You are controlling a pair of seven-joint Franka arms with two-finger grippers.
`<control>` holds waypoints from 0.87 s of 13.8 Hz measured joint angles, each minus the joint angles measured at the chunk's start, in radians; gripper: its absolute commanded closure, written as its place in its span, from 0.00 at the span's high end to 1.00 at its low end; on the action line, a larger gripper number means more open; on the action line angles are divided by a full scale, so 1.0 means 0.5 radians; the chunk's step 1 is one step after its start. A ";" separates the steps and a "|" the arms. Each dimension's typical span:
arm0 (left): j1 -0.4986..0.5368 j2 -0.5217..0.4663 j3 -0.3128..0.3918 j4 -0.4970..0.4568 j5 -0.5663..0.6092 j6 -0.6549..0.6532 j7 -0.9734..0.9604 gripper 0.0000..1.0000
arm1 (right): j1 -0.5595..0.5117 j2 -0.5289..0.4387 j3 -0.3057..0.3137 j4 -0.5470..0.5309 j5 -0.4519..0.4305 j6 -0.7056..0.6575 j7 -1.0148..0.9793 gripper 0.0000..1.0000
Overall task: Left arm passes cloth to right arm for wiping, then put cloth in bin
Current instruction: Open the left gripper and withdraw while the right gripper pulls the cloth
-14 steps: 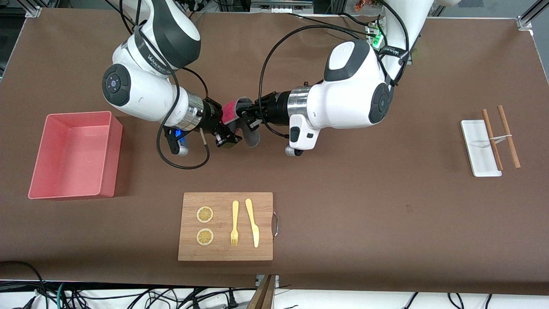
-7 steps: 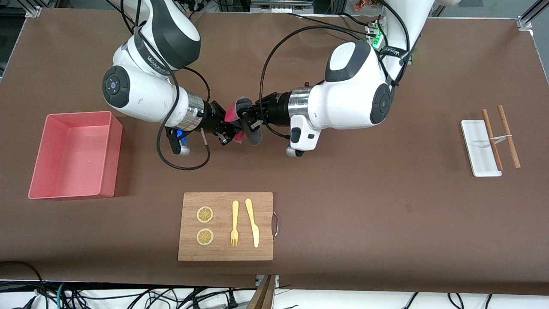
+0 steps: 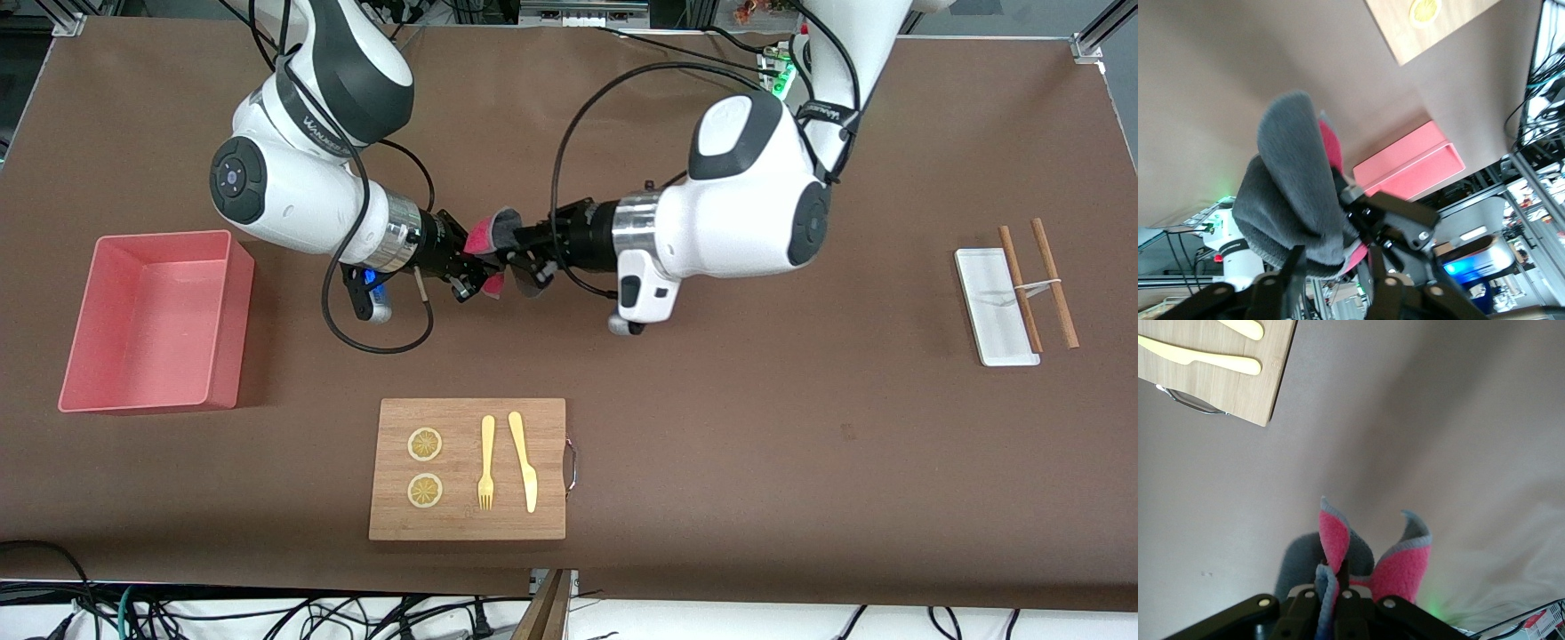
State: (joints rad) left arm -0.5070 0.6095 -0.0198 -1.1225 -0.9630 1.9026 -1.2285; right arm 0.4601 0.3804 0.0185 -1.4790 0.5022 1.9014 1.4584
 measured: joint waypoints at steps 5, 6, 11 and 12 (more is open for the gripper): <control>0.122 -0.011 0.010 0.016 0.262 -0.294 0.007 1.00 | -0.003 0.000 -0.010 0.001 -0.017 -0.103 -0.223 0.00; 0.151 -0.020 0.011 0.017 0.356 -0.369 0.007 1.00 | -0.003 0.000 -0.013 0.001 -0.049 -0.159 -0.331 0.00; 0.400 -0.032 0.023 0.016 0.472 -0.651 0.231 1.00 | 0.012 0.013 -0.003 -0.015 -0.308 -0.312 -0.753 0.00; 0.437 -0.033 0.024 0.010 0.532 -0.690 0.294 1.00 | 0.020 0.041 -0.002 -0.030 -0.369 -0.327 -0.830 0.00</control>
State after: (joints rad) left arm -0.2888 0.5929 -0.0080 -1.1176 -0.6969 1.5577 -1.0816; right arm 0.4698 0.4007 0.0176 -1.4937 0.3177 1.7380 1.0432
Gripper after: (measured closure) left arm 0.000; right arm 0.969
